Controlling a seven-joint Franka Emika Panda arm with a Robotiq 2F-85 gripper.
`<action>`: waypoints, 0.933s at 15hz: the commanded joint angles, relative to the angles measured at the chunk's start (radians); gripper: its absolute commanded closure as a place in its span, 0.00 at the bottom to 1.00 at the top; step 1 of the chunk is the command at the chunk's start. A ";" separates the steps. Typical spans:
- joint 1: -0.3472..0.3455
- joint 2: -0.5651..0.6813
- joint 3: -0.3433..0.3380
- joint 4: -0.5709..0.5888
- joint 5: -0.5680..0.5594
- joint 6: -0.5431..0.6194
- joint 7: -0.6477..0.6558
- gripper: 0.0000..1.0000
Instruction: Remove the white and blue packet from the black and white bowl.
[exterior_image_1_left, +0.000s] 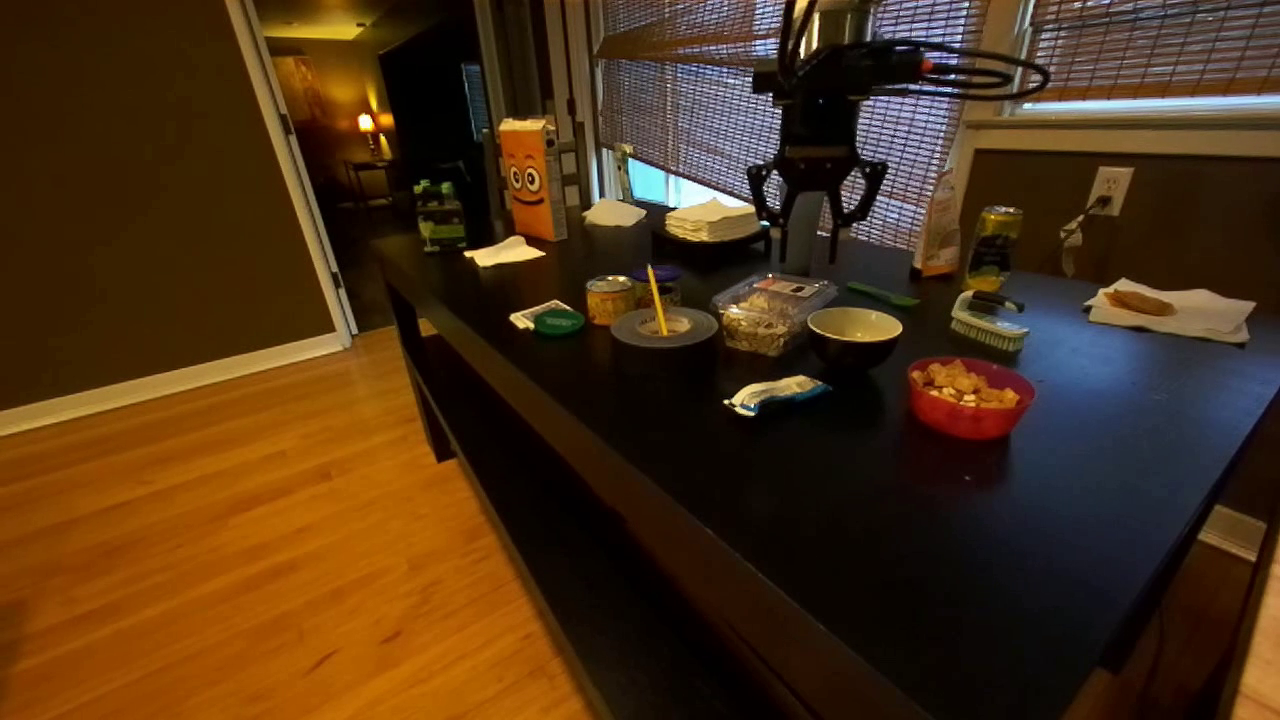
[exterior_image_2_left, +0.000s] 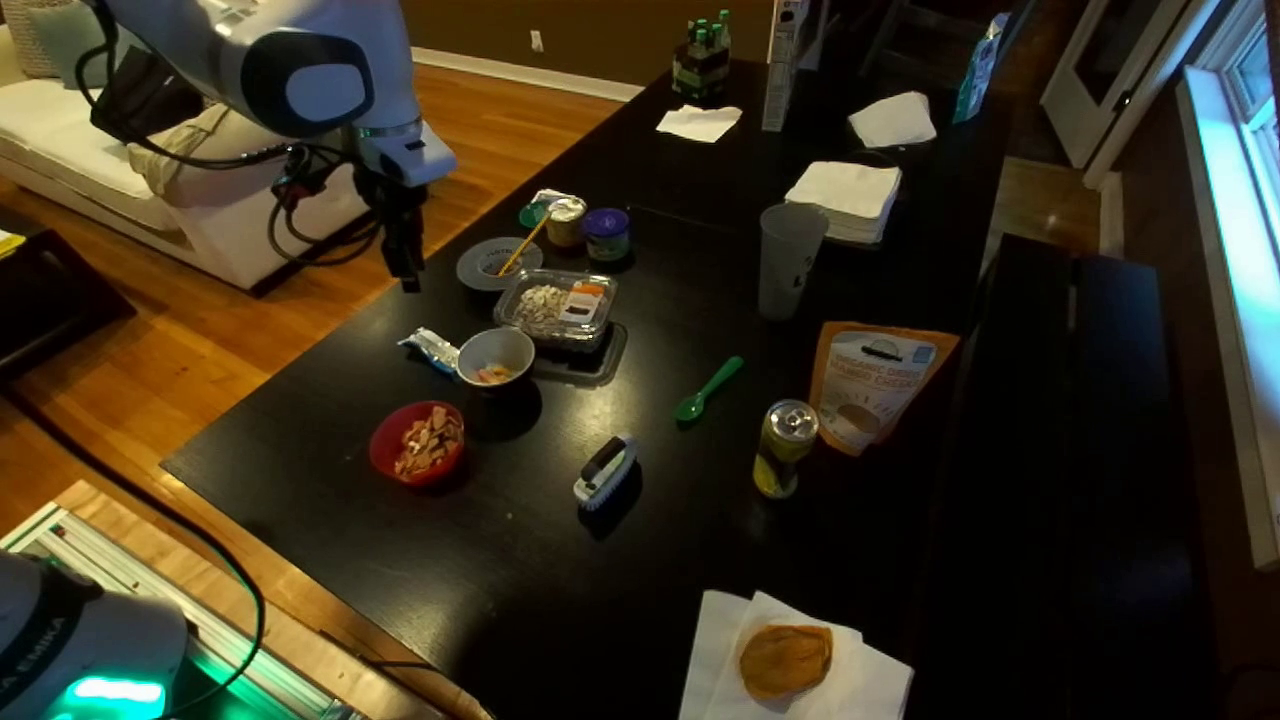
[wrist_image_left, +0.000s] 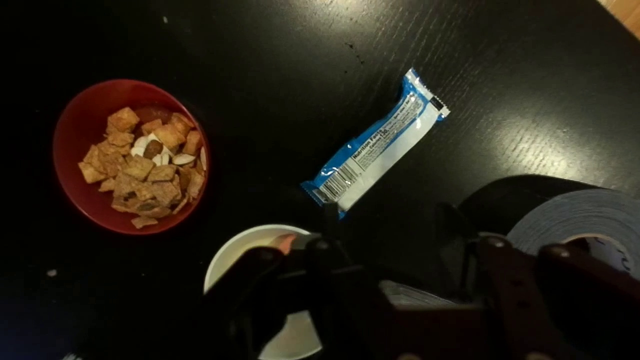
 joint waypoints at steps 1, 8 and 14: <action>0.020 -0.063 -0.002 -0.054 -0.062 -0.046 0.179 0.16; 0.026 -0.163 0.035 -0.114 -0.042 -0.083 0.442 0.00; 0.012 -0.382 0.086 -0.221 -0.212 -0.056 0.275 0.00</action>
